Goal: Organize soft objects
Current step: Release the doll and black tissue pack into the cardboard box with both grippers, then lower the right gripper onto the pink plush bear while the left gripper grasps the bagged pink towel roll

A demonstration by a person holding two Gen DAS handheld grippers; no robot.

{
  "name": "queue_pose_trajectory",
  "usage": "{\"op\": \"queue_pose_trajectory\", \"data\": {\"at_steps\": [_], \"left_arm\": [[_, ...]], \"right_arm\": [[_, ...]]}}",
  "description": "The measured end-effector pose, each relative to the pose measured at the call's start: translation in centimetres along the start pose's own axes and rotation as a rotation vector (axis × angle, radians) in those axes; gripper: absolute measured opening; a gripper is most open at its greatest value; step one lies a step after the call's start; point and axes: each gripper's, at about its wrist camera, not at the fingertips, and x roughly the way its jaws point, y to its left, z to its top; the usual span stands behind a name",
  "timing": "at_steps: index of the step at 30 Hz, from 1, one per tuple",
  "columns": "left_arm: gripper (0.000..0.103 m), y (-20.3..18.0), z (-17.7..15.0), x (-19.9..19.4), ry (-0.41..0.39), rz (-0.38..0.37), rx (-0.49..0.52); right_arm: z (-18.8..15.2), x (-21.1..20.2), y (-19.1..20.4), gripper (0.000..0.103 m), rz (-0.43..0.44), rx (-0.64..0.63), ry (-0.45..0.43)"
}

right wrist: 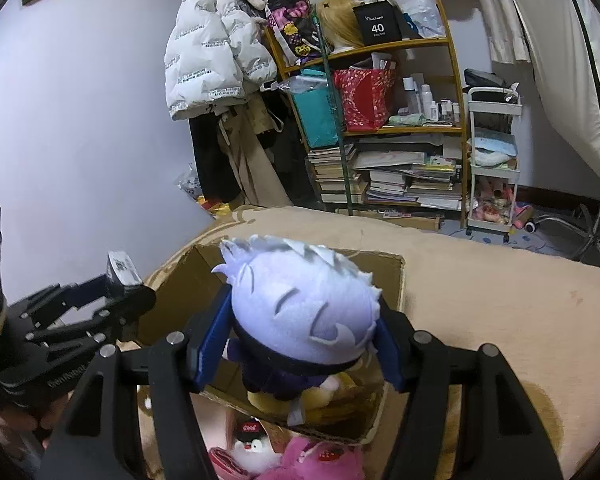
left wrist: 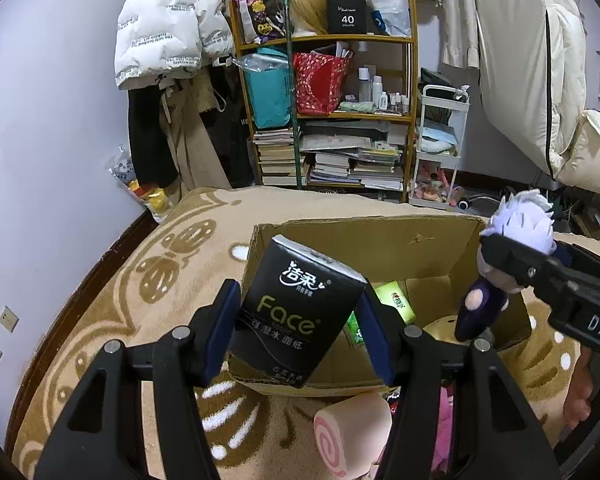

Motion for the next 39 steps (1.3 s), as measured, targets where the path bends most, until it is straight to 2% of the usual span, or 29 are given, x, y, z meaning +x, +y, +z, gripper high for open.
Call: {"op": "queue_pose_trajectory", "data": {"at_steps": [5, 13, 19, 24, 26, 29, 34, 39], "left_arm": [[0.057, 0.0, -0.2, 0.8, 0.024, -0.006, -0.002], [0.057, 0.1, -0.5, 1.8, 0.081, -0.021, -0.027], [0.058, 0.3, -0.8, 2.1, 0.099, 0.001, -0.036], [0.069, 0.4, -0.8, 1.4, 0.078, 0.022, -0.034], [0.071, 0.4, -0.9, 1.0, 0.077, 0.029, -0.028], [0.082, 0.5, -0.9, 0.4, 0.073, 0.029, -0.034], [0.090, 0.5, -0.9, -1.5, 0.055, 0.055, -0.040], [0.098, 0.4, -1.3, -3.7, 0.027, 0.081, -0.040]], "right_arm": [[0.3, 1.3, 0.0, 0.069, 0.047, 0.033, 0.016], [0.0, 2.1, 0.4, 0.069, 0.028, 0.027, 0.048], [-0.3, 2.4, -0.6, 0.080, 0.001, 0.060, 0.075], [-0.7, 2.6, -0.8, 0.082, -0.003, 0.061, 0.102], [-0.7, 2.3, -0.7, 0.090, -0.007, 0.055, 0.100], [-0.8, 1.8, -0.6, 0.092, -0.012, 0.053, 0.094], [-0.9, 0.3, -0.6, 0.102, -0.013, 0.062, 0.085], [-0.9, -1.7, -0.3, 0.103, -0.014, 0.066, 0.057]]}}
